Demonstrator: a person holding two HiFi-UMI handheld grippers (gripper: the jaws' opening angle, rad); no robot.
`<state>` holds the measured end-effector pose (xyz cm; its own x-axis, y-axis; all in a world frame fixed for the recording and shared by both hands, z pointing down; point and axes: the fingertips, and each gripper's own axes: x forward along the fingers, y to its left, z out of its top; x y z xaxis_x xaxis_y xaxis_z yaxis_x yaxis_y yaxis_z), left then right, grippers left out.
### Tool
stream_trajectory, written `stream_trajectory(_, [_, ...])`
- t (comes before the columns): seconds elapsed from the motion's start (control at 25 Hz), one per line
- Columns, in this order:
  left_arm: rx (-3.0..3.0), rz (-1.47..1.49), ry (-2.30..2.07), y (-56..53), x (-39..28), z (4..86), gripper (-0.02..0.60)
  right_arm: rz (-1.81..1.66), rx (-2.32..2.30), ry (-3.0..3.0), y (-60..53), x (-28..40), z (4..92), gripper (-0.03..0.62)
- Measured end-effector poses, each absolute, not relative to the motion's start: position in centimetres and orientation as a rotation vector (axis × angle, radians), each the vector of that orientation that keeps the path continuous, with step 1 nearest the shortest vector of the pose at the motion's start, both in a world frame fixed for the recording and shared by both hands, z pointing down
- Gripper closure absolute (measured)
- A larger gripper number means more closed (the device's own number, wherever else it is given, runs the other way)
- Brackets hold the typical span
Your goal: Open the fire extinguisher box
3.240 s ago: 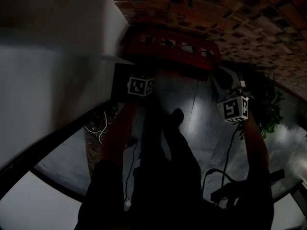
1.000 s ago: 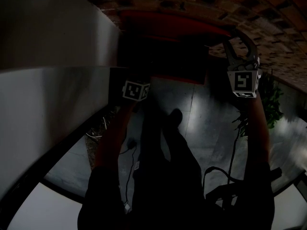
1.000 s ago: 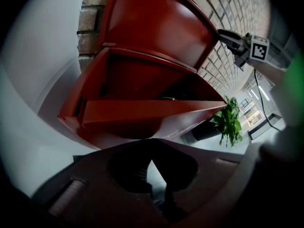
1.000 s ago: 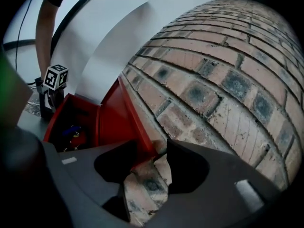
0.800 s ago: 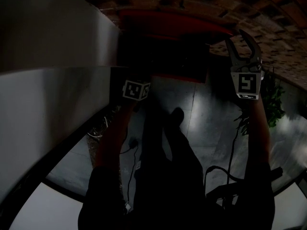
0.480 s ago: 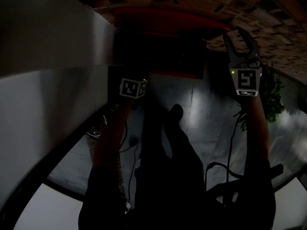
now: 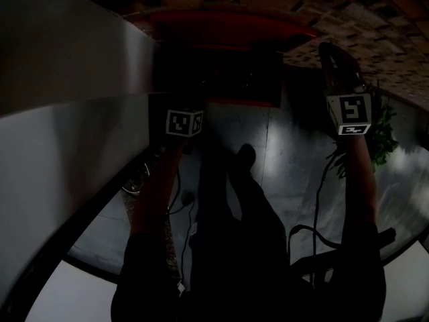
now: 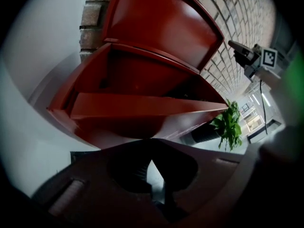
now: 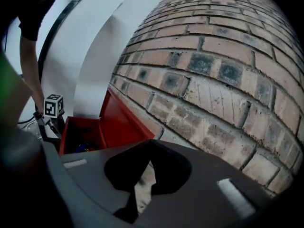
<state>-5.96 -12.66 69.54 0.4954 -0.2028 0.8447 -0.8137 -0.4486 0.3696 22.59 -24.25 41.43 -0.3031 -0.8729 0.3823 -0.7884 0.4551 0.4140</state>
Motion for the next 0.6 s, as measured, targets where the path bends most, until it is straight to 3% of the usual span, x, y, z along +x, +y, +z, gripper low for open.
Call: stream_trajectory(0.6, [1.961,0.983,-0.813,-12.7,-5.1,68.8,0.581,0.055,1.288,-2.416,-23.8,19.2,38.8,0.592])
